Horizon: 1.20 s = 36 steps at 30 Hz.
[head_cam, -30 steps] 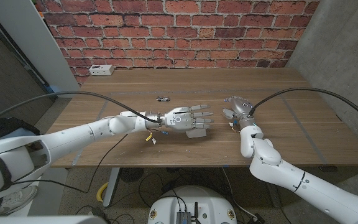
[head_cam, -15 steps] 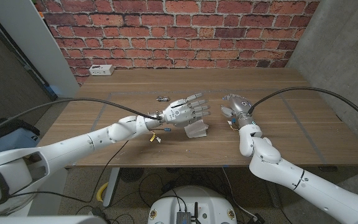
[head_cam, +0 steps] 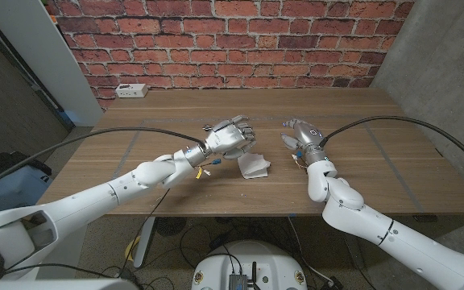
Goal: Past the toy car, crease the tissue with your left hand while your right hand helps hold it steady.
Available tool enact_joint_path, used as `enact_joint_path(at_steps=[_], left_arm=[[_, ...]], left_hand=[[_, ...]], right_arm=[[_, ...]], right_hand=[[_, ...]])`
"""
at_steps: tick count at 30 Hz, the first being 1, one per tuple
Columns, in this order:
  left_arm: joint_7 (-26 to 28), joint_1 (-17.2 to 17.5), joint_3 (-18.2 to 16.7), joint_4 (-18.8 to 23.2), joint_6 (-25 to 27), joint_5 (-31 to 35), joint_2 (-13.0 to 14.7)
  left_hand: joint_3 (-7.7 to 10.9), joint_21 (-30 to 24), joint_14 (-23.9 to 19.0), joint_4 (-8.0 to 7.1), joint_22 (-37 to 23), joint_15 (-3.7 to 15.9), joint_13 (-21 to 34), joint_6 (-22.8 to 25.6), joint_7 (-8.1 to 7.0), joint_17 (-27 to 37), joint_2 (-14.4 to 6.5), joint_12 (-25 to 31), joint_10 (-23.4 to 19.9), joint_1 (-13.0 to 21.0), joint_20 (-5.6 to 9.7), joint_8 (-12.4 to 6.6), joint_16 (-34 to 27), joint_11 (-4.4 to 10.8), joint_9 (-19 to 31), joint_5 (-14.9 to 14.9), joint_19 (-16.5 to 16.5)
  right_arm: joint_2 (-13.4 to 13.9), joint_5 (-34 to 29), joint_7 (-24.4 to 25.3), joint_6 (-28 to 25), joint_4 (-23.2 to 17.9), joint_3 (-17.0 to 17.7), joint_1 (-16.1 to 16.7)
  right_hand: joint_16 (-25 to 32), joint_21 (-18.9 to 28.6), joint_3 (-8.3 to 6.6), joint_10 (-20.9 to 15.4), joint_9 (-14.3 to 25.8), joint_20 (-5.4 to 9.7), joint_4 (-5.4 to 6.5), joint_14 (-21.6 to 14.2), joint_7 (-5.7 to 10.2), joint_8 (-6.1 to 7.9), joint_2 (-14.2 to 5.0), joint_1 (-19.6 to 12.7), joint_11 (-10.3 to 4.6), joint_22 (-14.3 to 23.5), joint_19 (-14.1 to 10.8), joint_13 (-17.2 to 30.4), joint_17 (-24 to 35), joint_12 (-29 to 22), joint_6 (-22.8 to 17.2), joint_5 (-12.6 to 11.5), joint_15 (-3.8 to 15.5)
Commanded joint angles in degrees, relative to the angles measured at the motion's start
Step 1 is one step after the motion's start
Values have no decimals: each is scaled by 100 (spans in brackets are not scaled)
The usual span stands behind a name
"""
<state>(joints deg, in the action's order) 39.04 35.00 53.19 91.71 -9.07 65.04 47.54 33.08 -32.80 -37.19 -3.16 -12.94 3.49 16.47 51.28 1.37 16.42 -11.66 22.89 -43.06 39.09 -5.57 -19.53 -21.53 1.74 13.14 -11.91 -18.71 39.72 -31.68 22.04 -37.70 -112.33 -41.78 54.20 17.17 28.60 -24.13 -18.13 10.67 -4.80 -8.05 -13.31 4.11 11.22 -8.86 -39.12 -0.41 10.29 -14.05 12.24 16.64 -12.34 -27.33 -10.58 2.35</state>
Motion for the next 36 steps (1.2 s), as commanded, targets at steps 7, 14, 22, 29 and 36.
enact_joint_path(at_steps=[7, 14, 22, 29, 36], left_arm=[[-1712, 161, -627, 263, -1182, -1202, 115], [-2061, 347, -872, 412, -1215, -1462, 87], [-2687, 372, -1001, 413, -1238, -1722, 15], [-3462, 241, -1008, 355, -1333, -2058, -63], [-4436, -17, -884, 239, -1461, -2378, -189]], left_hand=[[187, -252, -188, 171, -70, 177, 123, 170, 39, 190, 22, 128, -164, 109, 134, -81, -173, -34, 56, -47, -326], [219, -1027, -1003, 486, -339, 164, 399, 540, 272, 836, 7, 419, -639, 191, 244, -171, -972, -147, 187, -32, -1101], [249, -1483, -1371, 678, -475, 156, 651, 837, 443, 1243, 56, 673, -1038, 236, 317, -252, -1453, -185, 336, -84, -1424], [270, -1645, -1443, 777, -510, 104, 791, 949, 456, 1379, 63, 770, -1141, 228, 307, -281, -1588, -221, 431, -123, -1428], [283, -1705, -1361, 804, -538, 78, 917, 945, 478, 1522, 30, 820, -1127, 220, 244, -279, -1672, -258, 522, -143, -1243]], right_arm=[[-191, 314, 453, 420, 164, 236, 91], [-199, 342, 461, 406, 169, 234, 86], [-193, 384, 479, 421, 144, 247, 97], [-190, 389, 487, 379, 115, 241, 111], [-191, 400, 507, 335, 87, 249, 135]], right_hand=[[29, -23, -31, -34, 13, -10, 60, -36, -11, -2, 7, 127, 30, 6, -34, 19, 44, -32, -20, 14, 165], [28, -31, -37, -33, 13, -10, 73, -37, -10, -5, 4, 154, 22, 7, -35, 18, 50, -29, -17, 14, 170], [23, -39, -52, -37, 13, -15, 69, -41, -14, -6, 6, 160, 26, 7, -34, 17, 49, -28, -17, 10, 164], [16, -47, -69, -46, 13, -13, 60, -42, -12, -3, 9, 161, 25, 8, -35, 17, 48, -30, -25, 7, 159], [13, -53, -79, -52, 13, -13, 61, -41, -15, 1, 6, 169, 28, 8, -35, 17, 50, -30, -38, 6, 163]])
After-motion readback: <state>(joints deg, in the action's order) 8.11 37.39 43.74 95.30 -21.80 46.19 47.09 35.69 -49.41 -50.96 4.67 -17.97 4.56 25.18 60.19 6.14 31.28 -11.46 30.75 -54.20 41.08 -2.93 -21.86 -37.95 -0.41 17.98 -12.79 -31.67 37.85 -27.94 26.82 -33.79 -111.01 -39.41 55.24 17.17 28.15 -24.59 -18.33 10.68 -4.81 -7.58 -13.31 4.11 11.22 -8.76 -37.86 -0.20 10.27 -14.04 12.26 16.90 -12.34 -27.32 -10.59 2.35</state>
